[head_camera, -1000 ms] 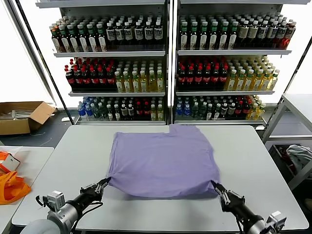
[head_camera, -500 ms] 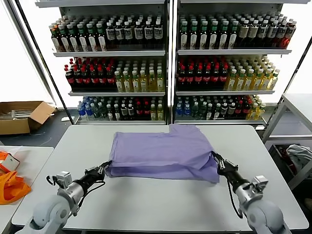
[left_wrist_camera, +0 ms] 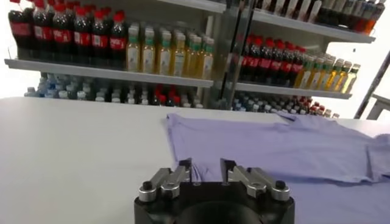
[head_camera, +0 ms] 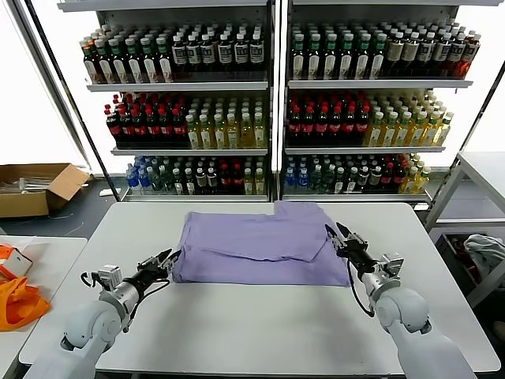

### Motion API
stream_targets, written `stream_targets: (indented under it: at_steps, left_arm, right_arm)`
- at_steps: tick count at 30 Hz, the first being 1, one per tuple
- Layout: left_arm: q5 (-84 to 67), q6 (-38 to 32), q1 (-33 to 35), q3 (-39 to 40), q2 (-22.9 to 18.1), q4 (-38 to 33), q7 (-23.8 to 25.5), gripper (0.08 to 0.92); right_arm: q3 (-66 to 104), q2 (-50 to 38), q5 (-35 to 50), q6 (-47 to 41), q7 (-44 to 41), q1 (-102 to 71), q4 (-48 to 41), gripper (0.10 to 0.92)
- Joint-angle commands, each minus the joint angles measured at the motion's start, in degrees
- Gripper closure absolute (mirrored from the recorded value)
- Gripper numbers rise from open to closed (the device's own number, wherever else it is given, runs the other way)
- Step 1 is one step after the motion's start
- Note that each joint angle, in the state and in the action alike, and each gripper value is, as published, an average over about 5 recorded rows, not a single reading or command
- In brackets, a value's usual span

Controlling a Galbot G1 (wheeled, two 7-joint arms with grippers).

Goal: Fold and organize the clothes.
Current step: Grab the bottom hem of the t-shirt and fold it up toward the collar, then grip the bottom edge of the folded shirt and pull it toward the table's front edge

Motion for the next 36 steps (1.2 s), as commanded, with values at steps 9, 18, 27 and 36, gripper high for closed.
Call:
stream_targets:
  at_steps: [9, 18, 27, 36]
  left_arm:
    - [1.6, 1.6, 4.1, 1.2, -0.9, 0.1, -1.7, 0.209]
    - [1.0, 1.8, 2.1, 2.3, -2.4, 2.0, -1.5, 0.383]
    - [1.7, 0.6, 1.6, 2.7, -2.3, 2.3, -1.3, 0.643]
    - [3.6, -0.8, 5.7, 1.3, -2.2, -2.9, -1.8, 0.888]
  right_arm:
    - [3.1, -1.4, -2.4, -8.5, 7.2, -15.9, 8.4, 0.224]
    - [1.0, 0.3, -0.6, -11.4, 8.5, -12.4, 5.4, 0.441]
    - [0.7, 0.5, 0.2, -11.0, 8.0, -12.5, 5.8, 0.701]
    - [2.7, -0.7, 0.5, -8.5, 7.1, -15.6, 10.7, 0.902]
